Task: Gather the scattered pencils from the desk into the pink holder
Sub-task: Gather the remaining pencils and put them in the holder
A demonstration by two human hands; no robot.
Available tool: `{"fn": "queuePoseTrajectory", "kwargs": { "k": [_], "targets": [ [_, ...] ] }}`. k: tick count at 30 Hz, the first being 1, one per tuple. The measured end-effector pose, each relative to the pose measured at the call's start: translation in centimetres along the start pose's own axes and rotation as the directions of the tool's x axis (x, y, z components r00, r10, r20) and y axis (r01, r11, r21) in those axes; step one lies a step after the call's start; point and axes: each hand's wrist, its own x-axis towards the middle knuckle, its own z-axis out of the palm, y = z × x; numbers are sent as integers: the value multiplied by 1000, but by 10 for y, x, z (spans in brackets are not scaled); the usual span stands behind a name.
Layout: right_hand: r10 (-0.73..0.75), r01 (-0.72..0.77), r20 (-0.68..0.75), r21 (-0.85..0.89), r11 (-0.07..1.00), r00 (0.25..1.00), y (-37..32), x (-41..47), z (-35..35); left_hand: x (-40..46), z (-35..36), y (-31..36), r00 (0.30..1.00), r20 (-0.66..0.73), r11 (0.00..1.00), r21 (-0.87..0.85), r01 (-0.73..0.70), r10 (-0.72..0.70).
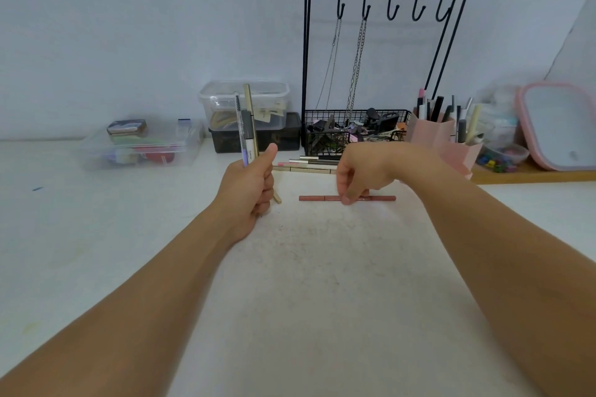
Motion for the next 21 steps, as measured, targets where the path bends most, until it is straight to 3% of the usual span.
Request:
{"fn": "queuePoseTrajectory", "kwargs": {
  "k": [4, 7, 9, 12, 15, 21],
  "targets": [
    [-26, 28, -31, 58, 998, 999, 1, -2, -1, 0, 0, -1, 1000, 5, 1000, 13, 1, -1],
    [-67, 106, -146, 273, 956, 987, 0, -6, -7, 0, 0, -1, 1000, 29, 1000, 30, -5, 4],
    [-91, 197, -228, 500, 844, 969, -6, -11, -12, -1, 1, -1, 998, 54, 999, 41, -15, 13],
    [-142, 338, -317, 734, 590, 938, -22, -16, -16, -3, 2, 0, 995, 94, 997, 65, -38, 32],
    [-115, 411, -407, 786, 461, 906, -37, -16, -13, -4, 3, 0, 990, 141, 996, 82, -37, 25],
    [-90, 448, -454, 795, 408, 887, -48, -11, -5, -10, 6, 2, 983, 182, 993, 109, -53, 32]
  ]
}}
